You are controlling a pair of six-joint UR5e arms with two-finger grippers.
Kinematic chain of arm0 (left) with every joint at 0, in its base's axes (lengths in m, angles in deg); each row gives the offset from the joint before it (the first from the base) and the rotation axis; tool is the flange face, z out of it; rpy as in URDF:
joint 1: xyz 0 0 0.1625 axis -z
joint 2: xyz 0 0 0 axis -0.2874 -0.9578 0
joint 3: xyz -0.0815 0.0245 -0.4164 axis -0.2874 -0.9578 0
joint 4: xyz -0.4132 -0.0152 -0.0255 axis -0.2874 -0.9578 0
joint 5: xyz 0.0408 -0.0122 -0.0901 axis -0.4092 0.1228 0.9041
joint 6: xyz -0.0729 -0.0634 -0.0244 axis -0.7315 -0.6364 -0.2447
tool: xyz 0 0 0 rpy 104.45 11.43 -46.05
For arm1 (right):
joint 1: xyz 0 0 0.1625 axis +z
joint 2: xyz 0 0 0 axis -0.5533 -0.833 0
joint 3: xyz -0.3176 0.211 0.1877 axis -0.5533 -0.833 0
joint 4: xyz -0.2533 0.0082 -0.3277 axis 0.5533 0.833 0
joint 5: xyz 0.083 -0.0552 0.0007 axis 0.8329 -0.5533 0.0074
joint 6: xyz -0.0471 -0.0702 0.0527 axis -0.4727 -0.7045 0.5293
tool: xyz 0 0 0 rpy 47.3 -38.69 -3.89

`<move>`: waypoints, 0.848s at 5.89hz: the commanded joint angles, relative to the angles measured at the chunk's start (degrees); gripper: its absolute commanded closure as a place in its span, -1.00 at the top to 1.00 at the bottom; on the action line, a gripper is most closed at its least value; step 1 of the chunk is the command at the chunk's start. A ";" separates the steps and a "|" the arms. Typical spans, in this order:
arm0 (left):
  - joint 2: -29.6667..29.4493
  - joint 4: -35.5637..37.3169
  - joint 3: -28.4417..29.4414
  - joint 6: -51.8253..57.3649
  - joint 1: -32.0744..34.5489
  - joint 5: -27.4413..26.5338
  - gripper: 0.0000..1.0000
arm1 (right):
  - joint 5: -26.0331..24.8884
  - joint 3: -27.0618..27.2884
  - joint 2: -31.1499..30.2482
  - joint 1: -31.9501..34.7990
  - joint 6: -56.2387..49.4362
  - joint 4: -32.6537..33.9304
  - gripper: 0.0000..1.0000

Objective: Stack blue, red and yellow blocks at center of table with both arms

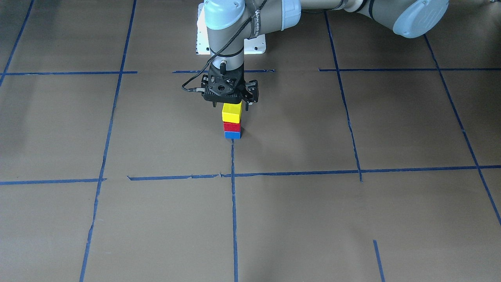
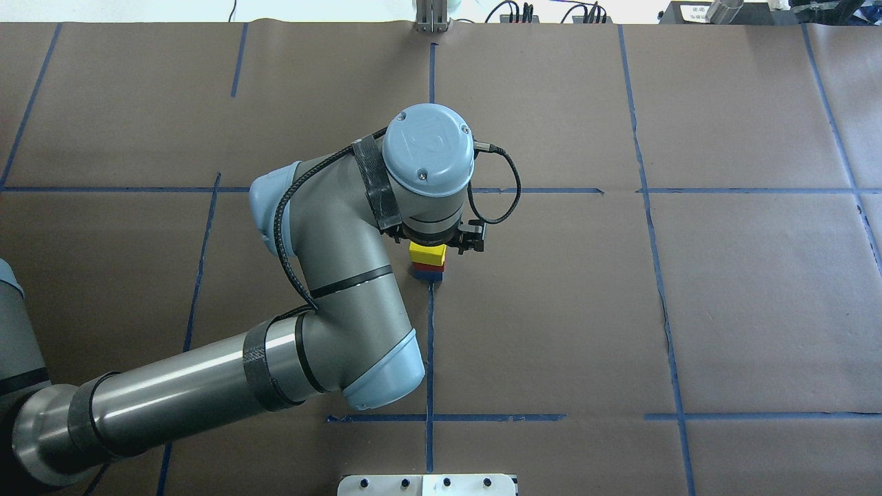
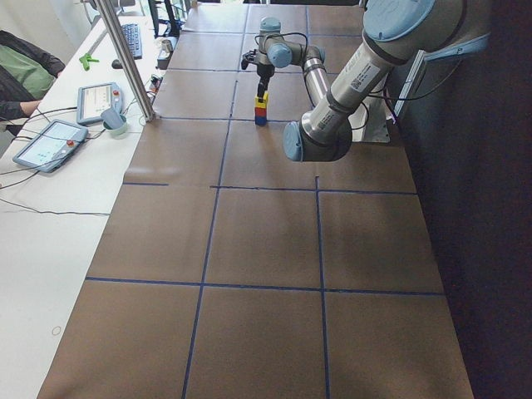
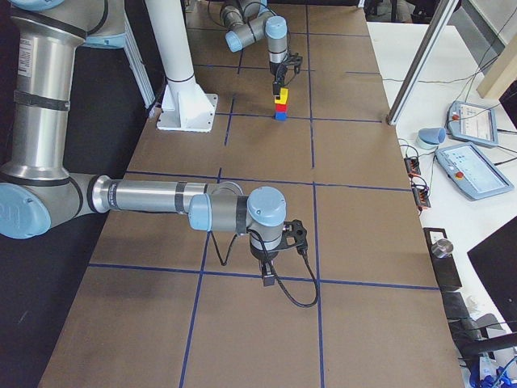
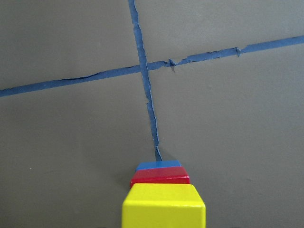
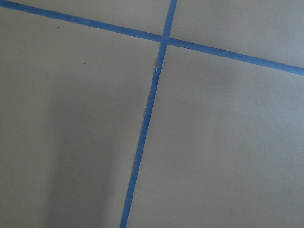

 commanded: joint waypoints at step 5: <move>35.05 2.32 -19.40 34.95 30.55 24.20 1.00 | 0.00 0.00 0.00 0.00 0.44 0.00 0.99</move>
